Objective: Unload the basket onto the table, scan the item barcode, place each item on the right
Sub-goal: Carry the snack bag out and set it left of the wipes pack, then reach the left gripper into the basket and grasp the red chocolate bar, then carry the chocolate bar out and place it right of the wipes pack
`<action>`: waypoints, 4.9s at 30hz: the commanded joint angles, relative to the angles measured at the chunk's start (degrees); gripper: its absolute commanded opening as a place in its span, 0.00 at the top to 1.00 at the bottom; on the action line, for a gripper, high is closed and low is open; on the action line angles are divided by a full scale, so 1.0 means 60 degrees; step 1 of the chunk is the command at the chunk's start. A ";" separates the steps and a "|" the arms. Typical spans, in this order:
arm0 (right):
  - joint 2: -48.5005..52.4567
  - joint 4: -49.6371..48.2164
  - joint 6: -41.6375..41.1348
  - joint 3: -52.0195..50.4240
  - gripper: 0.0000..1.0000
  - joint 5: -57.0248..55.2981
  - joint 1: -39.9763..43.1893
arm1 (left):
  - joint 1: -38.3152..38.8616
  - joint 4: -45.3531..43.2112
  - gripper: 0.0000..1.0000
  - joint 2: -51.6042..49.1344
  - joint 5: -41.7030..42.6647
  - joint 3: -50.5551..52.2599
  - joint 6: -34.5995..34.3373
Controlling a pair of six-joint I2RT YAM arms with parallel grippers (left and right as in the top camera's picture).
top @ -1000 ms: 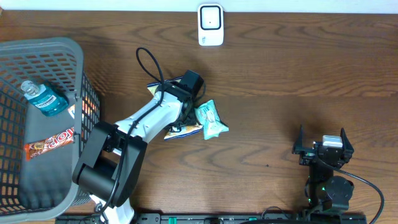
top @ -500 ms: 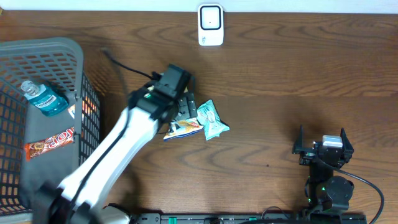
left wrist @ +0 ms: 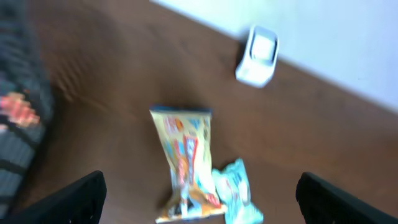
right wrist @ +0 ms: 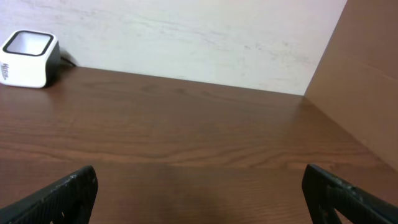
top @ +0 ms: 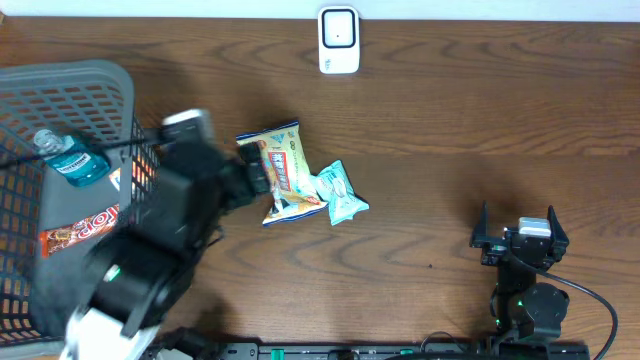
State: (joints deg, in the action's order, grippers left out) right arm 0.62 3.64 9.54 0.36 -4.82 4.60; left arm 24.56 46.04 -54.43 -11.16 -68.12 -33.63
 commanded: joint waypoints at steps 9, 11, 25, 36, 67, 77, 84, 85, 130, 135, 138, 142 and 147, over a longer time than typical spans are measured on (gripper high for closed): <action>-0.0040 0.0033 0.0066 -0.0007 0.01 -0.0073 0.0040 | -0.2113 -0.0124 0.02 0.1596 -0.0583 -0.0124 -0.0015; -0.0040 0.0033 0.0066 -0.0007 0.01 -0.0073 0.0040 | -0.2470 -0.0182 0.02 0.1541 -0.0583 -0.0186 -0.0015; -0.0040 0.0033 0.0066 -0.0007 0.01 -0.0073 0.0040 | -0.5413 0.0492 0.02 0.0080 -0.1348 -0.2834 0.1774; -0.0040 0.0033 0.0066 -0.0007 0.01 -0.0073 0.0040 | -0.8320 0.3078 0.02 -0.2998 -0.0925 -0.2954 -0.1446; -0.0040 0.0033 0.0066 -0.0007 0.01 -0.0073 0.0040 | -0.9781 -0.0280 0.04 -0.7413 -0.0138 0.1213 -0.3942; -0.0040 0.0033 0.0066 -0.0007 0.01 -0.0073 0.0040 | -0.9821 -0.1687 0.04 -0.7417 -0.0135 0.2215 -0.3803; -0.0040 0.0033 0.0066 -0.0007 0.01 -0.0073 0.0040 | -0.9817 -0.2036 0.67 -0.7417 -0.0135 0.2728 -0.3759; -0.0040 0.0033 0.0066 -0.0007 0.01 -0.0073 0.0040 | -0.9814 -0.1996 0.80 -0.7417 -0.0135 0.2790 -0.3752; -0.0040 0.0033 0.0066 -0.0007 0.01 -0.0073 0.0040 | -0.3242 -0.4299 0.93 0.0827 0.6346 0.1876 -0.0619; -0.0040 0.0033 0.0066 -0.0007 0.01 -0.0073 0.0040 | -0.1035 -0.4342 0.93 -0.1526 0.4615 0.1876 -0.0543; -0.0040 0.0033 0.0066 -0.0007 0.01 -0.0073 0.0040 | -0.0153 -0.4634 0.93 -0.2856 0.4080 0.1876 -0.0543; -0.0040 0.0033 0.0066 -0.0007 0.01 -0.0073 0.0040 | 0.0590 -0.5304 0.92 -0.4492 0.4014 0.1876 -0.0543; -0.0040 0.0033 0.0066 -0.0007 0.01 -0.0073 0.0040 | 0.0885 -0.5898 0.92 -0.5829 0.4022 0.1876 -0.0546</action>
State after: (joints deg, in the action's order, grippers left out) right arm 0.62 3.64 9.54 0.36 -4.82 4.60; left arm 29.43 11.88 -87.11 14.63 -56.99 -37.43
